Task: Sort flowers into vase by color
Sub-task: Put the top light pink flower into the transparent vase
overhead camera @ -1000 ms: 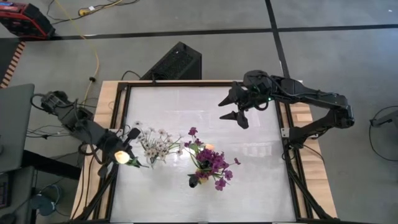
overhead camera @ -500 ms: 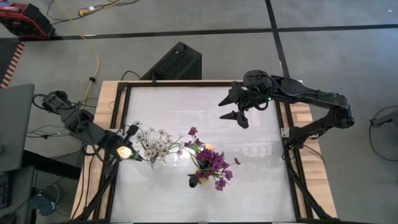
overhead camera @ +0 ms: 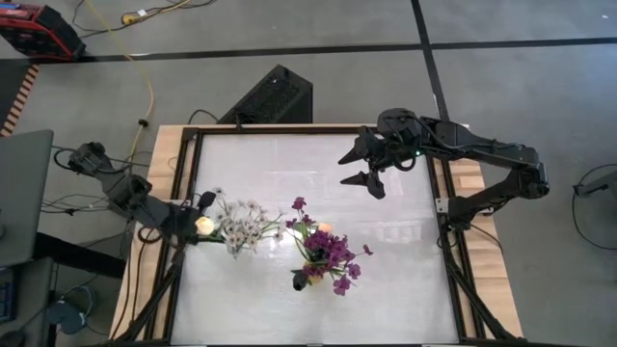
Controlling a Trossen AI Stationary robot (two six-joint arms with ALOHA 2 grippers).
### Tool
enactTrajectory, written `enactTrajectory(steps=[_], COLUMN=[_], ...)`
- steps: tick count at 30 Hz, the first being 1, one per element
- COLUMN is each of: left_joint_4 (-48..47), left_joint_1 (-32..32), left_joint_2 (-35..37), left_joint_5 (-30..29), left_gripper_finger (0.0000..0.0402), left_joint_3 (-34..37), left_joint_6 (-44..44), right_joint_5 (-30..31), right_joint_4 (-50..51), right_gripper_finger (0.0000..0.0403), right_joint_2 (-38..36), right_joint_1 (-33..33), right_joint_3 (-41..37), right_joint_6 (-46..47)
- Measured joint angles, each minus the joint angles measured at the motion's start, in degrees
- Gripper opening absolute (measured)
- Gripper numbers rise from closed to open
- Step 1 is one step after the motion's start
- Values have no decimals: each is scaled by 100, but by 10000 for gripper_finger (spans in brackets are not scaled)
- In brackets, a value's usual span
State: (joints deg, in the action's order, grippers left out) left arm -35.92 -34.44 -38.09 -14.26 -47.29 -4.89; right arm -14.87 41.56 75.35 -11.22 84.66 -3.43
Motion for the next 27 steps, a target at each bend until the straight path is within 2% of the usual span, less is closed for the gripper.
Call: enactTrajectory(steps=[3,9,20,27], left_joint_4=[86,98,79,72], left_joint_1=[0,2,2,2], left_joint_2=[-11,-15,-11,-1], left_joint_5=[-84,-649,-444,-448], left_gripper_finger=[0,0,3,49], left_joint_3=[169,518,643,643], left_joint_6=[-192,-560,-837,-848], right_joint_5=[0,0,-2,-2], right_joint_4=[-2,0,0,2], right_gripper_finger=[292,292,292,292], right_joint_2=[0,0,0,0], right_joint_1=[0,4,33,33], right_joint_3=[0,0,0,0], right_joint_6=[1,2,3,3])
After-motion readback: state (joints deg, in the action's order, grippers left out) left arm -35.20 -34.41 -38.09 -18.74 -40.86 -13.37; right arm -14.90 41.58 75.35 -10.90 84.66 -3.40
